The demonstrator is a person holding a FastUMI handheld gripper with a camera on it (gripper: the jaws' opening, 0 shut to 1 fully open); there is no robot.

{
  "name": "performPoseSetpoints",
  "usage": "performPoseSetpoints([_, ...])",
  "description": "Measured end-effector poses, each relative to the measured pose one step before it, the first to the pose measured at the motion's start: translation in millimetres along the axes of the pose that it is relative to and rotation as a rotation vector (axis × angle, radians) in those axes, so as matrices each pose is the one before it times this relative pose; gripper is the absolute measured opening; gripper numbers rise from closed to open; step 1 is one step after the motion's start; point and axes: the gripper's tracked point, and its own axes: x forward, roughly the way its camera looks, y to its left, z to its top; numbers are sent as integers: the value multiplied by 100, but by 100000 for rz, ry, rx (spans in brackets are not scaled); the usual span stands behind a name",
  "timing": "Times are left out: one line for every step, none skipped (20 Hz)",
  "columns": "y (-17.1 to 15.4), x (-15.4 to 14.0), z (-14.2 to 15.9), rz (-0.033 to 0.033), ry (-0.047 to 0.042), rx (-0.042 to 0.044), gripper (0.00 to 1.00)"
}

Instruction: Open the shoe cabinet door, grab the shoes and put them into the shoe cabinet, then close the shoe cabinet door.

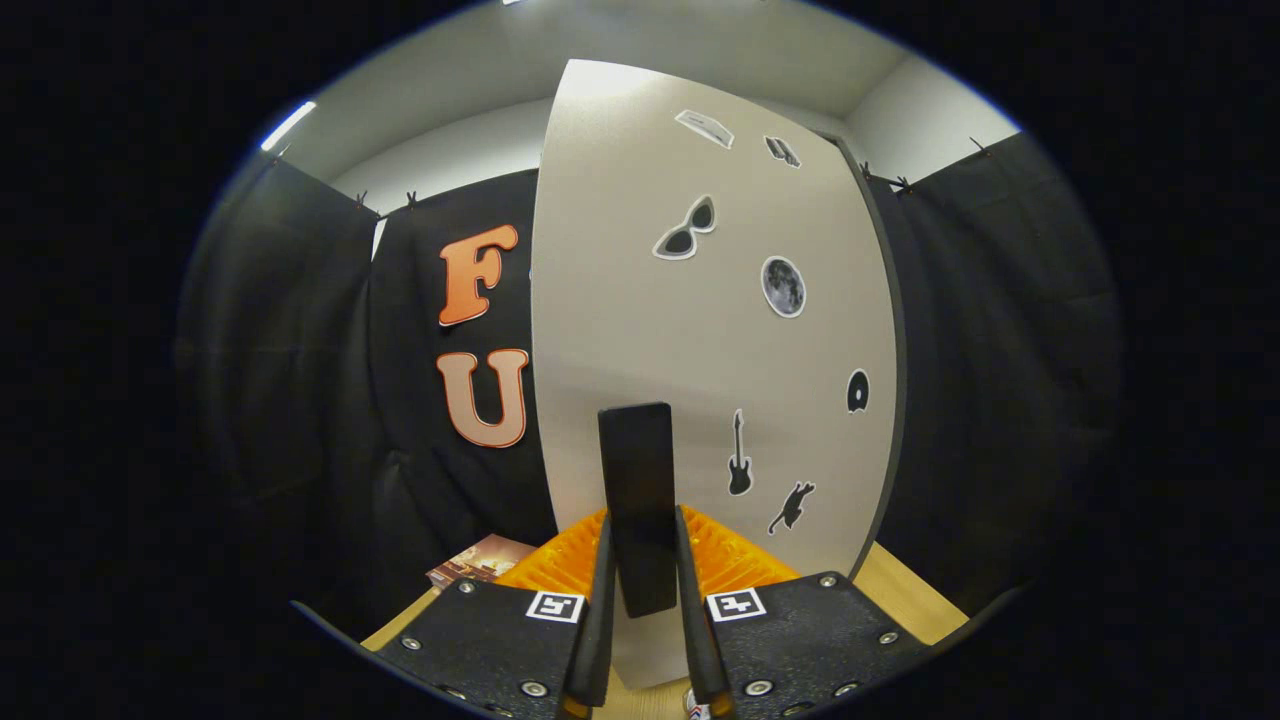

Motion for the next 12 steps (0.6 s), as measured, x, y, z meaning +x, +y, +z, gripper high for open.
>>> performPoseSetpoints([-381,-356,-59,-30,-58,603,31])
performPoseSetpoints([-312,-324,-26,217,-90,1114,31])
performPoseSetpoints([-321,-278,-60,346,-91,1915,31])
performPoseSetpoints([-318,-417,-7,481,-31,1789,30])
performPoseSetpoints([-330,-318,-36,200,-299,1078,30])
performPoseSetpoints([-202,-316,7,-96,-163,102,30])
performPoseSetpoints([-310,-415,-26,-527,-96,-698,30])
performPoseSetpoints([-384,-328,42,-887,8,-768,30])
performPoseSetpoints([-372,-256,-66,-988,-118,-462,30])
performPoseSetpoints([-502,-404,48,-913,39,324,30])
performPoseSetpoints([-390,-426,7,-826,-81,422,30])
performPoseSetpoints([-541,-417,37,-1008,-53,-83,30])
